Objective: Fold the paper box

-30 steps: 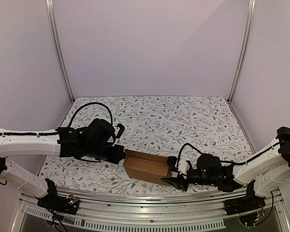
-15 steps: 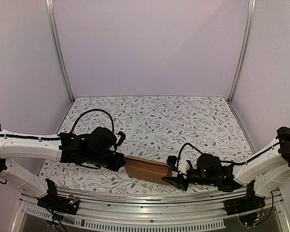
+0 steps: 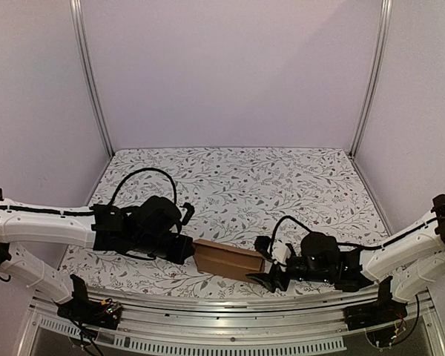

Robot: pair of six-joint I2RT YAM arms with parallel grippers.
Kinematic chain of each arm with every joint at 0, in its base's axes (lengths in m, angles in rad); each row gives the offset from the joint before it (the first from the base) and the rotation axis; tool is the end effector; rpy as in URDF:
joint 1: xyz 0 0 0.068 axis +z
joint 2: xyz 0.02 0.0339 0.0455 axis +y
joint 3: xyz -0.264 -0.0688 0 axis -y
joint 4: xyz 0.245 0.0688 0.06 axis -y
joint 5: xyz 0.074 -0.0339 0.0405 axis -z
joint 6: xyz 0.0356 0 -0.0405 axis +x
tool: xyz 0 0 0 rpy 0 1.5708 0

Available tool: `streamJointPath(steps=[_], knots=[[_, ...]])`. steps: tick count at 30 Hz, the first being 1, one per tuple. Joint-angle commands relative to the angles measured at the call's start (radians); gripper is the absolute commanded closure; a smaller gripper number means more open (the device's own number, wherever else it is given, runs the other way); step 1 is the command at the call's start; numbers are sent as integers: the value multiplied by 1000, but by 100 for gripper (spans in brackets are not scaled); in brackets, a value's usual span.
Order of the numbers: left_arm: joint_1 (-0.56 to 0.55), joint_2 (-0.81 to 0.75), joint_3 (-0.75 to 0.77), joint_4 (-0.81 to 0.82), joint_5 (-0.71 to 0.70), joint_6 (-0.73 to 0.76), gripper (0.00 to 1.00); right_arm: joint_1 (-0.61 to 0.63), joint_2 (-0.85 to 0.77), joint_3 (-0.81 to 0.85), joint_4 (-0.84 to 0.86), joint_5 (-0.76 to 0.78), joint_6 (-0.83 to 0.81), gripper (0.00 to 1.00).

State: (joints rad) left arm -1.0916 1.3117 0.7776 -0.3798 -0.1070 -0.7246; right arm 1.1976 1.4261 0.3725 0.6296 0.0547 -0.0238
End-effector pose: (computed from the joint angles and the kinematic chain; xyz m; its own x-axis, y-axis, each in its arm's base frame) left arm 0.1235 -0.2295 0.2090 -0.8383 0.1839 -0.5133 0.3961 0.8524 -0.3414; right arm 0.0948 0.2368 0.1464 -0.1283 -0.3928 -0.9107 -0.9149 0.4012 -0.0442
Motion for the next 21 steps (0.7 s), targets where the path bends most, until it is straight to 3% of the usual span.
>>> streamJointPath(steps=[1, 4, 5, 6, 15, 21], knots=[[-16, 21, 37, -19, -19, -34, 100, 6, -85, 31, -133, 18, -6, 21], [-16, 22, 44, -24, -38, -50, 100, 6, -137, 43, -219, 21, -20, 14], [-16, 21, 47, -28, -45, -54, 100, 6, -166, 44, -245, 19, -22, 4], [-16, 20, 50, -33, -52, -57, 100, 6, -186, 49, -281, 18, -25, 2], [-20, 31, 56, -26, -55, -62, 100, 5, -463, 100, -603, 90, 13, 1], [-24, 41, 60, -25, -46, -51, 100, 5, -473, 169, -753, 182, 100, 1]])
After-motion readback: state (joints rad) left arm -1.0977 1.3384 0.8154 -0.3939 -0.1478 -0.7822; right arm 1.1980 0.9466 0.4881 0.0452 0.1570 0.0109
